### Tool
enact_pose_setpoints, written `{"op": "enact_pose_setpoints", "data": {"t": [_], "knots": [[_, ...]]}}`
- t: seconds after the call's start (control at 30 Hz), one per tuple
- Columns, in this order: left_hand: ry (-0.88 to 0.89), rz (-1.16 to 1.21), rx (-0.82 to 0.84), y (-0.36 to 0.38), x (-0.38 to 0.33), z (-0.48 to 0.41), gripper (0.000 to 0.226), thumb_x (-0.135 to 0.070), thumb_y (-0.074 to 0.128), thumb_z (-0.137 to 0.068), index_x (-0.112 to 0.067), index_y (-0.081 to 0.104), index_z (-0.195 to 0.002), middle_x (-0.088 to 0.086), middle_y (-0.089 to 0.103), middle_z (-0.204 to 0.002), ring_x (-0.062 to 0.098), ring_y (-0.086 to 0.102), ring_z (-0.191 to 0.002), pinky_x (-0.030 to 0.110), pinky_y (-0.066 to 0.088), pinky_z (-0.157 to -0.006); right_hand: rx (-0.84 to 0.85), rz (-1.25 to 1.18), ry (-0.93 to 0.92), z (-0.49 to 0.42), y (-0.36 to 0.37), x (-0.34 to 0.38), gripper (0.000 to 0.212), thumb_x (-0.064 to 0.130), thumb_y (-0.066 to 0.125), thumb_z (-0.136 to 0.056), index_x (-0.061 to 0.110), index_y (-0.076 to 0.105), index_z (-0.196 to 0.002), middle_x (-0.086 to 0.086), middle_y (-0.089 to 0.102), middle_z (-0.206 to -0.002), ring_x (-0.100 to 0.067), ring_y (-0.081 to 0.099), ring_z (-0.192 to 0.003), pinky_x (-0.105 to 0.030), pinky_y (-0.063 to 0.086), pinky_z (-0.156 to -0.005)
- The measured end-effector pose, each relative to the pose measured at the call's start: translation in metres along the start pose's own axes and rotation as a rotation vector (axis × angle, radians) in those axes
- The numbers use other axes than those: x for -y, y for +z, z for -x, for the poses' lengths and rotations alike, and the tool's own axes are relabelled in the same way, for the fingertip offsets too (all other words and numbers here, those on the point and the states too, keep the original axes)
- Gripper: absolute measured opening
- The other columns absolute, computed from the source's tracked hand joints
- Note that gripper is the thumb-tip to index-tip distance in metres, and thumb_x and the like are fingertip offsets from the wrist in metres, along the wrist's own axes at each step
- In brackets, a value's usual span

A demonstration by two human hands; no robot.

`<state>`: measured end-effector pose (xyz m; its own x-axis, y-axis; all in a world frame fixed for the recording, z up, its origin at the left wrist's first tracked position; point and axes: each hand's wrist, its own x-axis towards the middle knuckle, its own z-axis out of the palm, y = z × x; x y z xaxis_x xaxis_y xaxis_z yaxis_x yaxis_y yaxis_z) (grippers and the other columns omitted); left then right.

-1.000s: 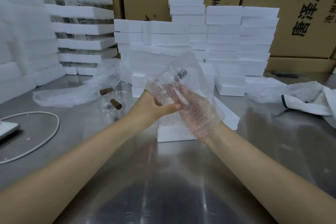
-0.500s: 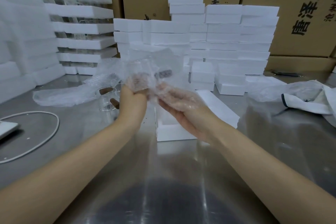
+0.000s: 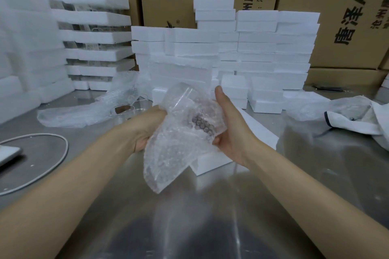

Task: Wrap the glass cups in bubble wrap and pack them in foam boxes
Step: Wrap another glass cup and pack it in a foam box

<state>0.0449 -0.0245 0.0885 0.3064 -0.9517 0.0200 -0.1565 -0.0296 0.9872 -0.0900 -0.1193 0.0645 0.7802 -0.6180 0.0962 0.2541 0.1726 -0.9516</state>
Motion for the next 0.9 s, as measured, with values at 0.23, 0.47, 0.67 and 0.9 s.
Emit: {"op": "enact_pose_setpoints", "data": {"t": [0.23,0.47,0.67,0.9], "knots": [[-0.067,-0.033,-0.145,-0.012,0.007,-0.016,0.019,-0.003,0.055,-0.094,-0.010,0.060,-0.077,-0.003,0.062,-0.051,0.006,0.056,-0.035,0.015,0.042,-0.035,-0.170,0.223,-0.005,-0.001,0.005,-0.006,0.026,0.046,0.062,-0.088,0.027,0.063,-0.104,-0.006,0.068,-0.106,-0.017,0.065,-0.074,-0.025,0.048,-0.055],[0.043,0.056,-0.316,-0.019,0.015,-0.043,0.041,-0.003,0.050,-0.097,-0.004,0.043,-0.138,0.010,0.054,-0.122,0.015,0.063,-0.093,0.007,0.043,-0.062,-0.165,0.144,-0.034,-0.003,0.003,-0.006,0.017,0.032,0.061,-0.090,0.027,0.051,-0.102,-0.011,0.055,-0.119,-0.026,0.061,-0.086,-0.033,0.056,-0.061],[0.010,0.394,-0.285,-0.012,0.015,-0.035,0.024,-0.036,0.050,-0.092,-0.013,0.056,-0.090,0.008,0.057,-0.090,0.023,0.056,-0.083,0.031,0.042,-0.072,-0.148,0.074,-0.014,-0.005,-0.001,-0.009,0.053,0.047,0.064,-0.087,0.005,0.049,-0.114,-0.016,0.055,-0.126,-0.045,0.062,-0.092,-0.041,0.058,-0.067],[0.146,0.084,0.048,-0.005,0.016,-0.018,0.070,-0.073,0.029,-0.072,-0.043,0.044,-0.134,0.004,0.036,-0.152,0.027,0.040,-0.136,0.055,0.029,-0.111,-0.124,0.173,-0.031,-0.005,0.002,-0.013,0.041,0.042,0.069,-0.082,0.013,0.054,-0.106,-0.014,0.061,-0.100,-0.024,0.063,-0.071,-0.033,0.056,-0.063]]}}
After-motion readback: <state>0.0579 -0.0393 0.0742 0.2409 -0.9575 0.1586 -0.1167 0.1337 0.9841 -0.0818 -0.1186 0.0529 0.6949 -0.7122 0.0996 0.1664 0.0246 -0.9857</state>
